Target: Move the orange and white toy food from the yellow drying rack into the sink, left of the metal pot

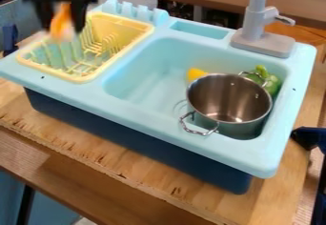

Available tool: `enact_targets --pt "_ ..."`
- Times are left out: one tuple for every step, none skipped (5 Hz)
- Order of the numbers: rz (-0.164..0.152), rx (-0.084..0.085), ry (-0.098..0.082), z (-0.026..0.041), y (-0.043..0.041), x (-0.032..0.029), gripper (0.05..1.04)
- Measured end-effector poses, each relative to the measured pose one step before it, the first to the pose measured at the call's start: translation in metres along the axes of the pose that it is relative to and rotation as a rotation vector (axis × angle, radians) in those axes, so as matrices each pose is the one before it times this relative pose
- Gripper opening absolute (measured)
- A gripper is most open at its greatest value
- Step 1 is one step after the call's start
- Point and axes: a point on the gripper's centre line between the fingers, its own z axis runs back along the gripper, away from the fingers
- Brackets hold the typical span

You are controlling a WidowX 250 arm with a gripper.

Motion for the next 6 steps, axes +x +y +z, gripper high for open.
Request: enact_targets --pt "-0.1858 -0.0063 -0.0594 0.04566 -0.05711 -0.00533 0.622" --pt "-0.0445 -0.0094 -0.0739 0.01358 -0.03018 0.00115 0.622" --pt "0.0144 -0.1111 0.0278 -0.02808 -0.03549 -0.02359 0.622" --pt "0.0137 -0.0117 0.0356 -0.01932 -0.00457 -0.02794 0.622" --pt "0.0268 -0.0571 0.0202 -0.02308 -0.00596 -0.01513 0.622" --pt "-0.0130 -0.0179 0.0002 -0.00581 -0.00252 0.00208 0.622"
